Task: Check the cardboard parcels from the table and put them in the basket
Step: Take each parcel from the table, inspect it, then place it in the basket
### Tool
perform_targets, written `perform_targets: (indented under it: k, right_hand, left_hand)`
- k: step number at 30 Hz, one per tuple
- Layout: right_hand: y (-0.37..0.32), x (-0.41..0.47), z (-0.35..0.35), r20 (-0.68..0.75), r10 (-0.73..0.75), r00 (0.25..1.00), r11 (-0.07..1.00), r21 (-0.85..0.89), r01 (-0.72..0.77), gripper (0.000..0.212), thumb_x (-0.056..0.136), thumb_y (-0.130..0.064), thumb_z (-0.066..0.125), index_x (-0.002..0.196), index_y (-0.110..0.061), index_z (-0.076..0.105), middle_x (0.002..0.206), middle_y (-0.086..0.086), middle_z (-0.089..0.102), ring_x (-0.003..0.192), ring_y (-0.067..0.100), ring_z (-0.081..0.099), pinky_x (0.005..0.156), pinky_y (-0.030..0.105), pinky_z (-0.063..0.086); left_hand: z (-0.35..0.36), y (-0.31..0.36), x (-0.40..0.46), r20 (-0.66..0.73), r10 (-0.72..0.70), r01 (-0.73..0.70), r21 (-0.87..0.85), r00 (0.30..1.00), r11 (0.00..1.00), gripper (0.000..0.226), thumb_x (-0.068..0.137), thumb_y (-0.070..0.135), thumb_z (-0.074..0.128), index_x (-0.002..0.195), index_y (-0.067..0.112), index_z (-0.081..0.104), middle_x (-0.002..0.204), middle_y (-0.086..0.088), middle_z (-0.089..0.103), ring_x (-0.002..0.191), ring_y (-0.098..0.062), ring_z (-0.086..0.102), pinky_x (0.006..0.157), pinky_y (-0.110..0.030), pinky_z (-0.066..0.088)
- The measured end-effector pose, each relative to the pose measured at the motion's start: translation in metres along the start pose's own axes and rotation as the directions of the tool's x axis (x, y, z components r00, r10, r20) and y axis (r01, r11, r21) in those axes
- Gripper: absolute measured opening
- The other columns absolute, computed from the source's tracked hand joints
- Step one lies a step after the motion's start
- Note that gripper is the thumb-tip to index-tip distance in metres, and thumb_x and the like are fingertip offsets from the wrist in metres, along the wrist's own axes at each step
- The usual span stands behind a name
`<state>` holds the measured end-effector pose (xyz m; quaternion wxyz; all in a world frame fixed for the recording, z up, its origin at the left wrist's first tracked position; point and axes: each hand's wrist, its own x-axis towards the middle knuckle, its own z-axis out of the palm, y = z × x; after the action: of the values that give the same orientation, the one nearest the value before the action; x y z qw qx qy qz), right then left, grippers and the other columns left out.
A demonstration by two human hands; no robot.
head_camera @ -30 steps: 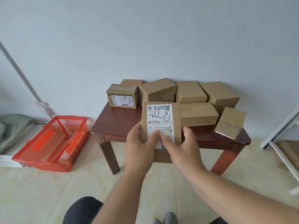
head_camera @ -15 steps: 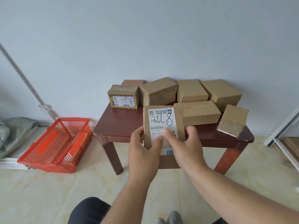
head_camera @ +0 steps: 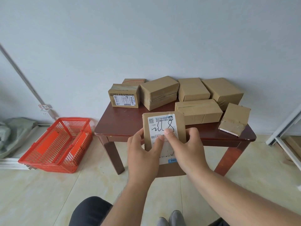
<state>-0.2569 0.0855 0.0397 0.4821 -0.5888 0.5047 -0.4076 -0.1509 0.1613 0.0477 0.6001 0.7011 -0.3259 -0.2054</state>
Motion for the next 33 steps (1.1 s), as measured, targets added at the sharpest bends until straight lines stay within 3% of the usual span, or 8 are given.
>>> perform_targets:
  k: [3,7,12,15,19,22,25,33]
  right_hand:
    - [-0.003,-0.003,-0.001,0.013,0.009,1.000,1.000,-0.013,-0.008,0.063,0.071,-0.078,0.069,0.105,-0.027,0.053,0.101,-0.011,0.073,0.086,0.007,0.075,0.066,0.028,0.063]
    - [0.000,-0.006,0.000,0.008,-0.080,0.997,0.995,-0.063,0.081,0.065,0.072,-0.089,0.063,0.113,-0.041,0.056,0.111,-0.012,0.069,0.097,0.008,0.072,0.070,0.035,0.066]
    - [-0.001,-0.008,0.000,0.022,-0.134,0.991,0.988,-0.073,0.135,0.069,0.069,-0.093,0.062,0.123,-0.050,0.062,0.114,-0.016,0.064,0.103,0.007,0.069,0.074,0.034,0.065]
    - [-0.006,-0.002,0.001,-0.012,-0.076,0.997,0.997,-0.021,0.076,0.052,0.077,-0.079,0.072,0.110,-0.039,0.065,0.113,-0.009,0.065,0.098,0.009,0.070,0.072,0.033,0.063]
    - [-0.007,0.001,0.004,-0.027,0.002,1.000,1.000,0.030,-0.001,0.057,0.069,-0.081,0.067,0.101,-0.035,0.061,0.111,-0.005,0.072,0.092,0.010,0.074,0.068,0.030,0.059]
    - [-0.004,-0.004,0.003,-0.033,-0.026,0.999,1.000,0.003,0.026,0.056,0.073,-0.080,0.074,0.099,-0.033,0.059,0.109,-0.005,0.070,0.093,0.010,0.072,0.070,0.032,0.059]
    - [-0.001,-0.010,0.003,-0.056,-0.119,0.991,0.992,-0.049,0.116,0.051,0.077,-0.076,0.074,0.097,-0.032,0.058,0.107,-0.008,0.063,0.098,0.007,0.066,0.075,0.035,0.057]
    - [-0.011,-0.014,0.002,-0.043,0.055,0.998,0.997,0.065,-0.052,0.064,0.066,-0.086,0.062,0.097,-0.030,0.054,0.109,-0.002,0.070,0.094,0.012,0.071,0.074,0.038,0.058]
  left_hand:
    - [-0.001,-0.001,0.000,-0.006,-0.015,0.015,0.019,1.000,1.000,0.042,0.089,0.050,0.076,0.125,0.040,0.055,0.118,0.026,0.050,0.114,0.007,0.054,0.065,-0.011,0.054]
    - [-0.003,0.002,0.006,-0.040,-0.056,0.056,-0.002,0.998,0.998,0.042,0.085,0.060,0.075,0.115,0.034,0.060,0.117,0.017,0.062,0.108,0.005,0.059,0.067,-0.014,0.050]
    - [-0.004,0.003,0.011,-0.085,-0.044,0.049,0.053,0.995,0.997,0.040,0.083,0.070,0.068,0.104,0.038,0.057,0.112,0.012,0.066,0.102,-0.003,0.065,0.075,-0.032,0.062]
    - [-0.002,0.002,0.004,-0.069,-0.023,0.028,0.068,0.997,0.997,0.038,0.084,0.068,0.069,0.106,0.039,0.056,0.113,0.018,0.062,0.105,0.004,0.060,0.077,-0.027,0.058]
    - [-0.003,0.000,-0.001,-0.017,-0.033,0.034,0.031,0.999,0.999,0.034,0.088,0.056,0.074,0.110,0.044,0.052,0.114,0.027,0.060,0.101,0.028,0.051,0.067,-0.008,0.051]
    - [-0.006,-0.001,0.002,0.015,-0.025,0.026,-0.010,1.000,1.000,0.047,0.091,0.054,0.072,0.132,0.040,0.053,0.125,0.026,0.058,0.110,0.021,0.051,0.080,-0.014,0.053]
    - [-0.009,0.002,0.004,0.028,-0.028,0.029,-0.017,0.999,0.999,0.035,0.094,0.058,0.064,0.127,0.047,0.063,0.119,0.021,0.054,0.104,0.018,0.052,0.086,-0.024,0.053]
    - [-0.010,0.003,-0.005,0.082,0.048,-0.052,0.047,0.995,0.998,0.039,0.095,0.050,0.065,0.133,0.052,0.059,0.121,0.024,0.054,0.118,0.015,0.046,0.083,-0.009,0.041]
